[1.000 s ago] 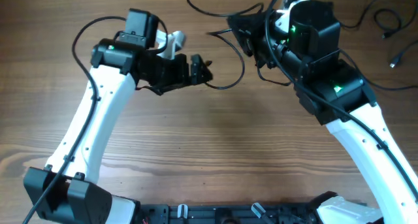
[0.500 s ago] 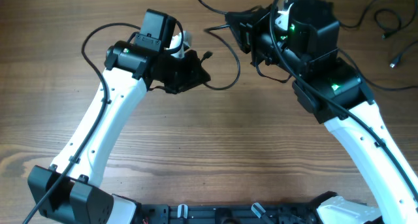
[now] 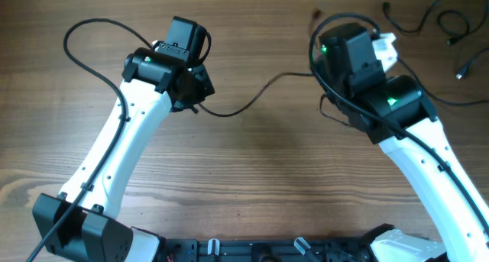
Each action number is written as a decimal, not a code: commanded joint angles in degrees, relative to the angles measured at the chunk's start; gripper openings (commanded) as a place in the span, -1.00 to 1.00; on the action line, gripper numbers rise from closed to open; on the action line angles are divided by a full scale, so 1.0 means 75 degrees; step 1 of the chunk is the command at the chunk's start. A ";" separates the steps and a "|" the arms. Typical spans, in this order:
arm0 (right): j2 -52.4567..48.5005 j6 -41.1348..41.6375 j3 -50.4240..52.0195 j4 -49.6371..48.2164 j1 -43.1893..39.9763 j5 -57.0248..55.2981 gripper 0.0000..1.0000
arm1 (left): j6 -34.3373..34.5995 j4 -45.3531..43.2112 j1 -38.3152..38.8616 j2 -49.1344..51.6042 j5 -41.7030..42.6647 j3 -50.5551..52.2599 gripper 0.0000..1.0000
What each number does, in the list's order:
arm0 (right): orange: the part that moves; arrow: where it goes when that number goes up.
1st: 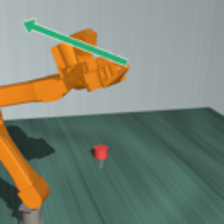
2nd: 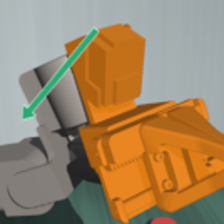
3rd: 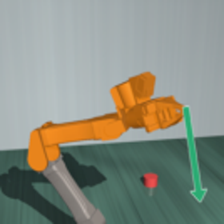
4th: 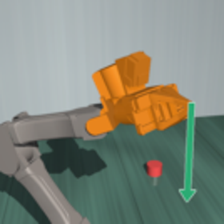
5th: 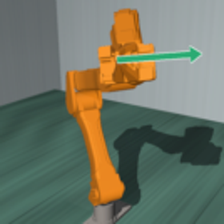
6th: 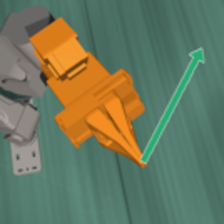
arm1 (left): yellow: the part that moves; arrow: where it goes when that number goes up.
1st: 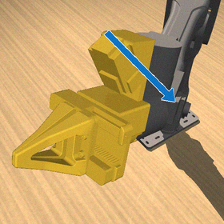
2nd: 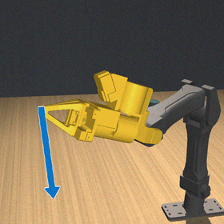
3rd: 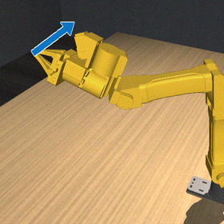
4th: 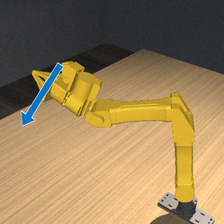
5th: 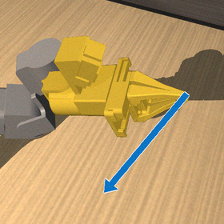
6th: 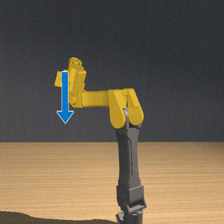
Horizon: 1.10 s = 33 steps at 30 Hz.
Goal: Untangle cables
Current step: 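Hold the black cable stretched between both grippers, pulling it straight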
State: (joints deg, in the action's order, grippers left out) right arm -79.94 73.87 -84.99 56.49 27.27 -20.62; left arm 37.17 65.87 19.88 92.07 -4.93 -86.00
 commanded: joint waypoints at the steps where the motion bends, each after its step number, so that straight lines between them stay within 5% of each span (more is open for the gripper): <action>1: -0.0029 -0.0259 -0.0058 0.0609 -0.0017 -0.1891 -0.91 | 0.0825 0.0289 0.0012 0.0079 -0.1597 -0.0035 -0.92; 7: -0.0029 -0.1664 -0.0055 0.0697 -0.0017 -0.1807 -0.92 | 0.0947 0.0484 -0.0793 0.0079 -0.1807 -0.0035 -0.92; 14: -0.0102 -0.2856 0.0029 0.1480 -0.0017 0.1985 -0.91 | 0.0938 0.0656 -0.1390 0.0079 -0.1816 -0.0035 -0.92; 19: -0.0117 -0.4077 0.0029 0.2769 -0.0017 0.2256 -0.91 | 0.0941 0.0487 -0.1390 0.0079 -0.1964 -0.0035 -0.92; 25: -0.0117 -0.4240 0.0029 0.3608 -0.0017 0.1641 -0.91 | 0.0938 0.0554 -0.1445 0.0085 -0.2736 -0.0035 -0.92; 26: -0.0117 -0.4232 0.0029 0.3558 -0.0017 0.1518 -0.53 | 0.0938 0.0571 -0.1521 0.0085 -0.2757 -0.0035 -0.92; 28: -0.0117 -0.4234 0.0029 0.3241 -0.0017 0.1530 -0.06 | 0.0938 0.0600 -0.1679 0.0085 -0.2739 -0.0035 -0.92; 31: -0.0117 -0.4255 0.0029 0.2865 -0.0017 0.1524 0.11 | 0.0935 0.0632 -0.1725 0.0085 -0.2725 -0.0035 -0.92; 33: -0.0131 -0.4255 0.0029 0.2632 -0.0017 0.1524 0.52 | 0.0938 0.0629 -0.1725 0.0085 -0.2725 -0.0035 -0.92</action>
State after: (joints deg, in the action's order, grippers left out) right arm -80.60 42.24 -84.88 77.71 27.31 -7.35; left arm 43.66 70.57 7.09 92.09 -23.33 -86.00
